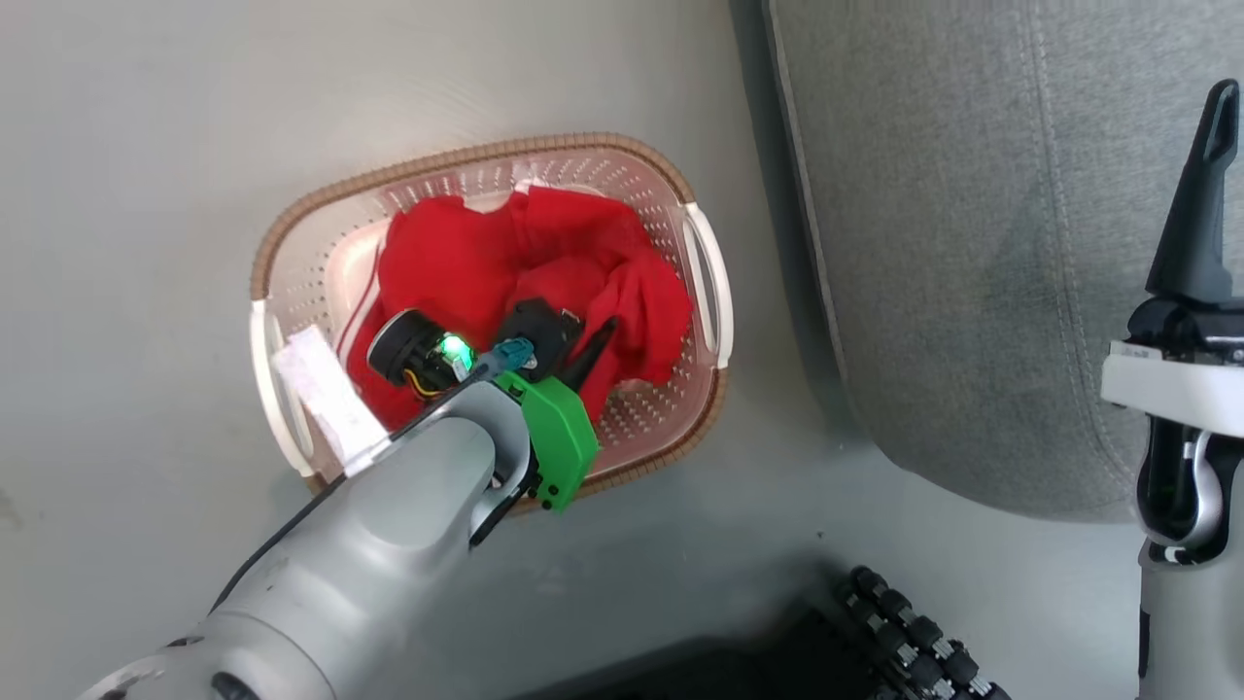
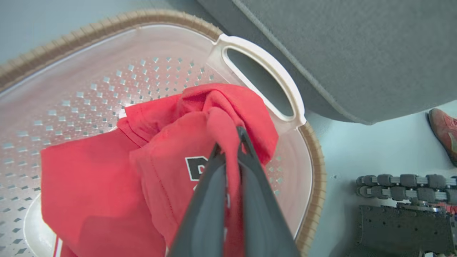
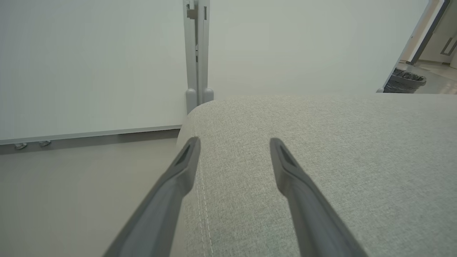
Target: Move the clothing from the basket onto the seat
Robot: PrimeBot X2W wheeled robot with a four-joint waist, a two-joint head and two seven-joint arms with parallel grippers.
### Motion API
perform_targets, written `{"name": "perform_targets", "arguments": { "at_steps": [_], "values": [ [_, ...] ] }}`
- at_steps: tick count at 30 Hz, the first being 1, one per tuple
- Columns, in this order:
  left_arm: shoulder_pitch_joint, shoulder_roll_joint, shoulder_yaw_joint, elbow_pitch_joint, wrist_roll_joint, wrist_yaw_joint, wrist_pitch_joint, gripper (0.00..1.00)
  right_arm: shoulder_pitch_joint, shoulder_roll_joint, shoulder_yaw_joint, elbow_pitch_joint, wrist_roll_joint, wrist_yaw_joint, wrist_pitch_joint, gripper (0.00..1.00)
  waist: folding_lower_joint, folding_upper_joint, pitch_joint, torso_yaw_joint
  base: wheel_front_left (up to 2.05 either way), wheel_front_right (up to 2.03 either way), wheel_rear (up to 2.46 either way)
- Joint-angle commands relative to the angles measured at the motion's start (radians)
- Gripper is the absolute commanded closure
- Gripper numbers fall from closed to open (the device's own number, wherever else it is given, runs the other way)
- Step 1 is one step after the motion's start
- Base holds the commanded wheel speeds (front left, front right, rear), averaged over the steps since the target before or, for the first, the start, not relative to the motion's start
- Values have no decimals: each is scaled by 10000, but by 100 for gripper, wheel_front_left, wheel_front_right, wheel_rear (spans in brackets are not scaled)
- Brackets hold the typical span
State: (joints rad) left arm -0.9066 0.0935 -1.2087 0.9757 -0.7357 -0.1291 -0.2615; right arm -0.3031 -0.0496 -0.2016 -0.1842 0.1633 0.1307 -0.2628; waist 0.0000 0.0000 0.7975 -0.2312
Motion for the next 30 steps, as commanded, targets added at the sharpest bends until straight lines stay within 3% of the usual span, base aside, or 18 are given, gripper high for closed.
{"name": "perform_targets", "arguments": {
  "at_steps": [1,9,17,30],
  "values": [
    [343,196,369,-397,111,-23,-38,100,256,-14,26,40,-125,1,-31,0,0,0,-1043,398,0,0,0],
    [2544,589,3348,-3366,1606,361,-31,100,1159,-19,322,222,-511,1,-31,0,0,0,-3422,964,0,0,0],
    [4993,159,6074,-5709,3101,180,-31,100,2301,-19,805,537,-815,1,-31,0,0,0,-5653,1448,0,0,0],
    [6474,-242,8161,-7759,4376,-24,-33,100,3493,-19,1715,881,-831,1,-31,0,0,0,-7639,1521,0,0,0]
  ]
}}
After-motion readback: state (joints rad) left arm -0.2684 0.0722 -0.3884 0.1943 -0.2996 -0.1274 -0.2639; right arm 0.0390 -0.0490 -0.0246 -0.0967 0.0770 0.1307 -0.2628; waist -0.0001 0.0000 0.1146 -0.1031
